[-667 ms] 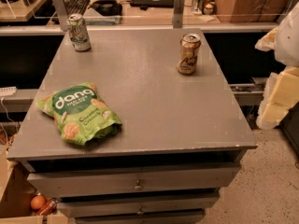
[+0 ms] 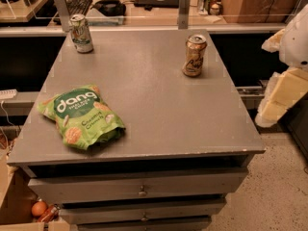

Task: Move orange can near green rice chip bag

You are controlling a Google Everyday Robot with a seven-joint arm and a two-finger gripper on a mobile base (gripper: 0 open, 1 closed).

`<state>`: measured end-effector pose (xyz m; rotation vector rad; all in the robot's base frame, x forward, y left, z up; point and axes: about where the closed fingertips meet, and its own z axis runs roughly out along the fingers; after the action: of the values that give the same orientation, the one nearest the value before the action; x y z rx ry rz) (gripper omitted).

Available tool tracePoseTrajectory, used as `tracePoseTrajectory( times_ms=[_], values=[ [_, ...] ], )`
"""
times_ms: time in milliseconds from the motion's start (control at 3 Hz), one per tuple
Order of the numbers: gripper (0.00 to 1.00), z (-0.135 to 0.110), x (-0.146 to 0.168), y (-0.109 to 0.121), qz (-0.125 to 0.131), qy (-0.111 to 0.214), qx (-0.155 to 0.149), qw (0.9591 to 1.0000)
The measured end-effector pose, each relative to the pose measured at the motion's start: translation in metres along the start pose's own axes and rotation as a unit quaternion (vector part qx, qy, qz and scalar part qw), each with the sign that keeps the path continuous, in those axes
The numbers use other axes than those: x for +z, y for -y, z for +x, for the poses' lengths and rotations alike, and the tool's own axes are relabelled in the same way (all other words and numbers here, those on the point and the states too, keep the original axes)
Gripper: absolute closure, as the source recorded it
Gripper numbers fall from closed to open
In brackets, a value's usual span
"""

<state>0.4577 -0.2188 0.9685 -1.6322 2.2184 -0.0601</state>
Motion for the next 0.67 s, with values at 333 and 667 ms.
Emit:
tracePoseTrajectory(
  times_ms=[333, 667],
  values=[
    [0.0, -0.015, 0.03, 0.047, 0.027, 0.059, 0.027, 0.9975],
    [0.0, -0.033, 0.06, 0.105, 0.051, 0.136, 0.062, 0.9875]
  ],
)
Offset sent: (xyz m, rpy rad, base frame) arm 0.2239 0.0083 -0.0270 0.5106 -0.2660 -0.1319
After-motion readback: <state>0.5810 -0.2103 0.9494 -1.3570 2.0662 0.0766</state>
